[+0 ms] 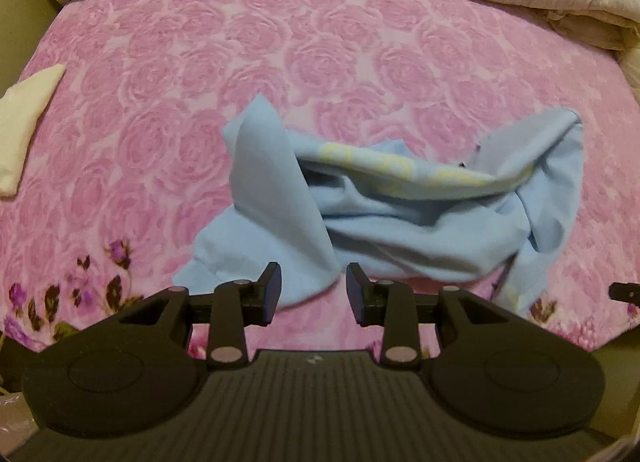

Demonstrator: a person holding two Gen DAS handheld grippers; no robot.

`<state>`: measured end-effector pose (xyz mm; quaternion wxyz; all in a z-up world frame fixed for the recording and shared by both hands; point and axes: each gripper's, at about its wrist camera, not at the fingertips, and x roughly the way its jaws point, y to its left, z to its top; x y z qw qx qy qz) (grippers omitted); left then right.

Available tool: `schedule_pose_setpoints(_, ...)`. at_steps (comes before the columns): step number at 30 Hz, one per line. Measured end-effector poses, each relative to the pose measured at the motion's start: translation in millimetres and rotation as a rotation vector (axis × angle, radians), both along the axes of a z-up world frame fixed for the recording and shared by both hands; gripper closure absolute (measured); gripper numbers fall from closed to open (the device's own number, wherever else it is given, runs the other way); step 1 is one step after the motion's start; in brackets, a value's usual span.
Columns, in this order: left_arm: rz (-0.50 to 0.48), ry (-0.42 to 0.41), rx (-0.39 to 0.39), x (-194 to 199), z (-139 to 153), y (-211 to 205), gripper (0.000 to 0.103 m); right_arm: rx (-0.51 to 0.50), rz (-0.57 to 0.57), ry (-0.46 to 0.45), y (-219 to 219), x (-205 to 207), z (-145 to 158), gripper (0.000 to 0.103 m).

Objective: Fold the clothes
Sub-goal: 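Move both open grippers over the dropped sweatshirt, then grasp the sweatshirt hem with the left gripper while the right gripper grasps it too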

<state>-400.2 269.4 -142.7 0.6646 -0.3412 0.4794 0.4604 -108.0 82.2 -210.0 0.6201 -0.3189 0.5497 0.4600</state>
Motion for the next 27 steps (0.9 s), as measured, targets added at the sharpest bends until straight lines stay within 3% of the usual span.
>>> schedule_pose_setpoints(8,0.047,-0.001,0.0,32.4,-20.0,60.4,0.072,0.043,0.043,-0.04,72.2,50.9,-18.4,0.057)
schedule_pose_setpoints(15,0.018,0.001,0.069,70.2,-45.7,135.3,0.072,0.208,0.035,-0.079,151.8,94.4,-19.7,0.057)
schedule_pose_setpoints(18,-0.017,0.0,0.081,81.1,-66.4,163.7,0.072,0.204,0.053,-0.086,170.1,93.3,-41.3,0.057)
schedule_pose_setpoints(21,-0.04,0.021,0.05,82.3,-96.7,183.7,0.072,0.194,0.074,-0.094,187.2,90.9,-64.3,0.057)
schedule_pose_setpoints(24,-0.028,0.07,-0.028,66.6,-127.1,185.8,0.073,0.184,0.094,-0.101,204.2,88.5,-87.3,0.057)
schedule_pose_setpoints(27,-0.014,0.075,-0.085,38.5,-144.8,168.3,0.073,0.102,0.12,-0.083,182.7,82.3,-110.7,0.057)
